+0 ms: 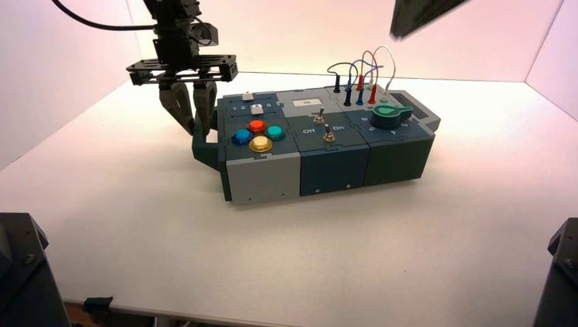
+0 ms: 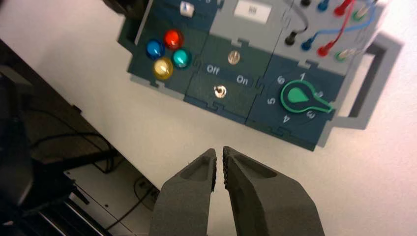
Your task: Flip the bottom switch on with the right gripper.
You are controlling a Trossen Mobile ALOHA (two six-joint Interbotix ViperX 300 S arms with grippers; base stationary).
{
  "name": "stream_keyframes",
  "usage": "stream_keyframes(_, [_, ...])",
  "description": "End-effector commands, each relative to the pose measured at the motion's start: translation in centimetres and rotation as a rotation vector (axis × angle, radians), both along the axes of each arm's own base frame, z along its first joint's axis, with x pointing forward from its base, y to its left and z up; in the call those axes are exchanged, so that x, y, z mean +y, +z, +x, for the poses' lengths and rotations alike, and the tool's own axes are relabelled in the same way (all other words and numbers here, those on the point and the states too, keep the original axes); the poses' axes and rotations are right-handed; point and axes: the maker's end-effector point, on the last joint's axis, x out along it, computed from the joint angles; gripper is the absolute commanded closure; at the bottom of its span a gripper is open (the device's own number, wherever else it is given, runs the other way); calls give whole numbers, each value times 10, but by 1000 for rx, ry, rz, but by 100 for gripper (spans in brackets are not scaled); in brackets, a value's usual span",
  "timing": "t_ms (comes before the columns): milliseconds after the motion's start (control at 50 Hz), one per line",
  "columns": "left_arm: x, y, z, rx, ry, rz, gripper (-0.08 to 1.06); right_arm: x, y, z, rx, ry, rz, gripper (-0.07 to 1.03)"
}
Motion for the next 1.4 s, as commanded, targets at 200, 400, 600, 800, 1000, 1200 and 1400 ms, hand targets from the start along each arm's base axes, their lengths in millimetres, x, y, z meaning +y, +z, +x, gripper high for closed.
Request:
stream_keyframes(200, [-5, 6, 8, -40, -31, -13, 100, 30, -24, 3, 17, 68, -11, 98])
stream_keyframes(400, [-5, 6, 8, -39, -31, -12, 100, 38, -43, 7, 69, 44, -14, 98])
stream_keyframes(600, [-6, 6, 8, -42, -34, -14, 100, 54, -53, 15, 105, -23, 50, 99])
stream_keyframes(800, [-6, 6, 9, -42, -36, -14, 100, 60, -63, 23, 115, -52, 62, 99])
stream_keyframes(1000, [-6, 6, 10, -42, -38, -14, 100, 67, -77, 29, 139, -72, 57, 99])
stream_keyframes(1200, [-6, 7, 9, -40, -46, -14, 100, 73, -84, 38, 141, -79, 53, 99])
stream_keyframes(1400, [-7, 8, 11, -45, -47, -16, 100, 80, -93, 47, 151, -82, 42, 99])
